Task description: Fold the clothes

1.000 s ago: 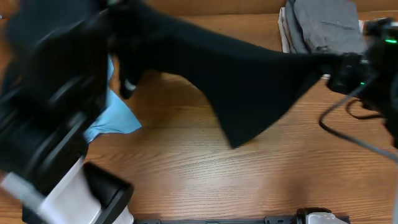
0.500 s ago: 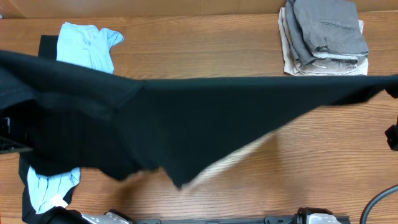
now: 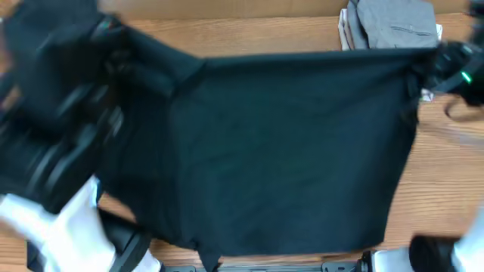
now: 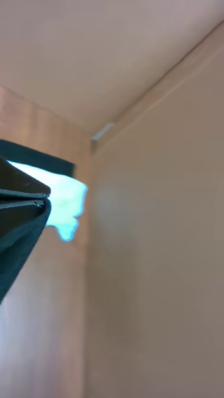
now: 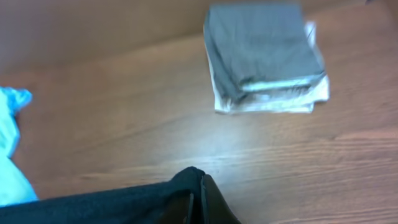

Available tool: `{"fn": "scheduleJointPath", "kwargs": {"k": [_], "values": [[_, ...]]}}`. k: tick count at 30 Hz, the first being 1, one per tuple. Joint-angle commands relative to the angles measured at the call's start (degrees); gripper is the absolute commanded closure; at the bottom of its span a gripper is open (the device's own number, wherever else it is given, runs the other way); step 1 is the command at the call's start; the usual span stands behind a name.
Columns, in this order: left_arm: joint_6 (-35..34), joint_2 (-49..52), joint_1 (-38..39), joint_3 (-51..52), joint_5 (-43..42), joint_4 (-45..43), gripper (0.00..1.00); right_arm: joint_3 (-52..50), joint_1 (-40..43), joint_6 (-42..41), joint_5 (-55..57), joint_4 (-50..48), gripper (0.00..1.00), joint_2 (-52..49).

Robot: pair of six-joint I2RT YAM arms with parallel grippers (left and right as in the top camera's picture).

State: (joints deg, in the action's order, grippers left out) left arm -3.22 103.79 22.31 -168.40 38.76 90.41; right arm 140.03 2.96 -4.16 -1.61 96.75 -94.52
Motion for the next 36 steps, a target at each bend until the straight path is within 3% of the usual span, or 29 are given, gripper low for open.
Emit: {"fn": "scheduleJointPath", "kwargs": {"k": [1,8,14,18,23,31,36], "values": [[-1.7,6.9,-5.6,2.0,-5.8,-1.3,0.96,-0.2,0.4,1.9,-1.2,-2.3,0.96,-6.8],[1.0,23.0,-13.1,2.2,-17.0,-12.1,0.96,-0.2,0.4,2.7,-3.2,-13.3,0.96,-21.7],[2.0,32.7,-15.8,2.2,-17.9,-23.1,0.96,-0.2,0.3,3.2,-4.1,-25.9,0.96,-31.2],[2.0,36.0,-16.7,2.2,-19.5,-26.8,0.96,-0.2,0.3,3.2,-4.1,-29.3,0.96,-34.2],[1.5,36.7,-16.9,2.2,-21.9,-23.3,0.96,-0.2,0.2,3.1,-4.1,-26.5,0.96,-34.7],[-1.8,36.9,-17.0,2.2,-25.6,-8.5,0.96,-0.2,0.2,2.9,-4.0,-16.5,0.96,-34.8],[-1.7,38.5,-17.4,2.2,-26.8,-5.1,0.96,-0.8,0.2,2.9,-4.1,-14.1,0.96,-35.2]]}}
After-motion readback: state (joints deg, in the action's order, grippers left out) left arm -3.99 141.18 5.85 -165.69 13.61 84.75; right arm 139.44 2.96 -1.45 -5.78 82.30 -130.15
